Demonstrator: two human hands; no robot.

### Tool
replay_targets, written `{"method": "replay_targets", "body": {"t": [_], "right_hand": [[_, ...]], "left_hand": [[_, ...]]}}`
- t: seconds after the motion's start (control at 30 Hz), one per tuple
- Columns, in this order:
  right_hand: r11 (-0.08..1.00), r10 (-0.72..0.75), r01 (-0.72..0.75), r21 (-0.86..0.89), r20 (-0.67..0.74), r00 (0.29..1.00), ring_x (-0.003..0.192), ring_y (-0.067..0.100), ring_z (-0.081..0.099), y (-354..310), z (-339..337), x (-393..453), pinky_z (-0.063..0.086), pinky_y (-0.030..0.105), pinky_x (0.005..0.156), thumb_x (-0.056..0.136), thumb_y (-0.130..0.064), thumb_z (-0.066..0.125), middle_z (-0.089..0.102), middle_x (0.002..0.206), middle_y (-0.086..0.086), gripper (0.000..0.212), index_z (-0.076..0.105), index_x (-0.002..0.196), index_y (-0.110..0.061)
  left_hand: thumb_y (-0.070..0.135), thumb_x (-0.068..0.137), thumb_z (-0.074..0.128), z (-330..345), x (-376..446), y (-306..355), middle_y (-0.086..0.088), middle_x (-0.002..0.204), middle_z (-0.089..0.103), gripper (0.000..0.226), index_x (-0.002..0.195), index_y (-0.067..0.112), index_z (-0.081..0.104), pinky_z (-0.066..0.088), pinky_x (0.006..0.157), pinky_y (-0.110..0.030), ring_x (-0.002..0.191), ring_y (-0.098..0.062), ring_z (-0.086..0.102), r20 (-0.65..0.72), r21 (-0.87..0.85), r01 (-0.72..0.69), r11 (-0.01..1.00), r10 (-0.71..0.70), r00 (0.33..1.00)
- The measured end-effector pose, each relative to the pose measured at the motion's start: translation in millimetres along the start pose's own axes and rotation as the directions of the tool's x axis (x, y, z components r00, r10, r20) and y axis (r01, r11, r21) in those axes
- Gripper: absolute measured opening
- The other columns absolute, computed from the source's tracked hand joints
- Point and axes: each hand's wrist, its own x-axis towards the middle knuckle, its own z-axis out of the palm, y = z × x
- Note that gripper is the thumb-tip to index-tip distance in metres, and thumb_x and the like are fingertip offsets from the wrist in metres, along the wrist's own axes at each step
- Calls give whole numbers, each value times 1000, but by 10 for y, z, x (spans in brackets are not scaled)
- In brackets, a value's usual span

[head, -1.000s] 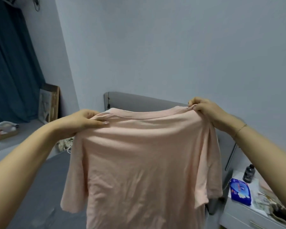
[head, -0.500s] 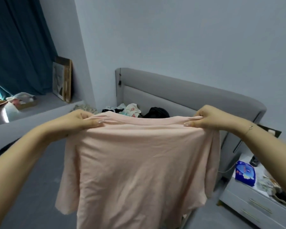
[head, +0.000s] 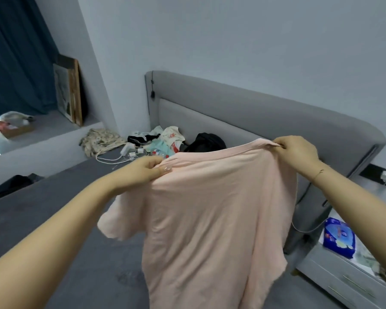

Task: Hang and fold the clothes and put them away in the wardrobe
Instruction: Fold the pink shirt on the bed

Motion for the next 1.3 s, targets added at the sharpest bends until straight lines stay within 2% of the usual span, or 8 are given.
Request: {"method": "replay_targets", "body": {"t": [0.27, 0.43, 0.6, 0.8, 0.97, 1.1, 1.2, 1.3], "right_hand": [[962, 64, -59, 266, -9, 998, 71, 32, 46, 348, 500, 1794, 36, 36, 64, 90, -13, 50, 53, 63, 11, 29, 58, 62, -10], [882, -193, 197, 428, -53, 980, 99, 33, 60, -431, 827, 2617, 43, 35, 81, 89, -8, 47, 71, 98, 13, 27, 73, 95, -8], [736, -493, 395, 550, 35, 869, 101, 27, 62, -1729, 1409, 2730, 40, 28, 80, 92, -10, 49, 72, 105, 12, 25, 73, 99, -4], [620, -745, 521, 586, 231, 626, 77, 20, 49, -3296, 2634, 1798, 29, 29, 63, 91, -7, 51, 57, 74, 5, 21, 68, 80, -1], [565, -825, 548, 617, 401, 399, 74, 23, 49, -4060, 4248, 352, 37, 40, 90, 91, -5, 47, 58, 68, 3, 24, 61, 72, -2], [525, -843, 533, 664, 494, 214, 79, 25, 52, -4351, 5537, -906, 40, 38, 80, 90, 0, 46, 63, 83, 17, 22, 63, 78, 7], [487, -846, 549, 679, 523, 104, 84, 22, 47, -4436, 6389, -1754, 32, 32, 71, 93, -2, 46, 57, 83, 13, 31, 57, 66, -12], [495, -825, 549, 674, 563, 52, 97, 31, 54, -4487, 6995, -2464, 35, 32, 79, 94, -3, 45, 65, 97, 20, 24, 66, 83, 0]], "left_hand": [[29, 98, 55, 858, 1109, 266, 4, 78, 52, 19, 83, 17, 51, 34, 66, -30, 73, -12, 44, -246, -84, 93, 992, -111, 963], [31, 100, 47, 1033, 1152, 172, -11, 97, 62, 18, 101, 13, 50, 40, 70, -31, 84, -22, 54, -354, -240, 255, 937, -329, 875], [29, 101, 47, 1190, 700, -241, -9, 96, 65, 13, 112, 22, 50, 46, 74, -34, 85, -26, 60, -379, -476, 342, 810, -540, 751], [26, 96, 59, 1574, -147, -1080, 3, 80, 73, 12, 107, 26, 54, 52, 60, -25, 72, -14, 70, -331, -782, 317, 537, -788, 519], [30, 90, 67, 2371, -970, -2247, 9, 87, 70, 17, 100, 33, 54, 46, 57, -10, 78, -4, 67, -251, -872, 357, 334, -932, 260], [33, 93, 62, 3207, -1715, -3229, 15, 96, 62, 13, 100, 32, 52, 43, 60, -4, 82, 5, 56, -234, -872, 420, 253, -967, 97], [25, 97, 57, 3816, -2190, -3885, 4, 93, 62, 5, 100, 23, 53, 43, 62, -8, 83, -11, 57, -170, -888, 434, 150, -985, -7], [25, 100, 52, 4327, -2506, -4312, 2, 76, 57, 19, 83, 16, 53, 40, 56, -12, 67, -9, 51, -140, -903, 420, 96, -987, -76]]}}
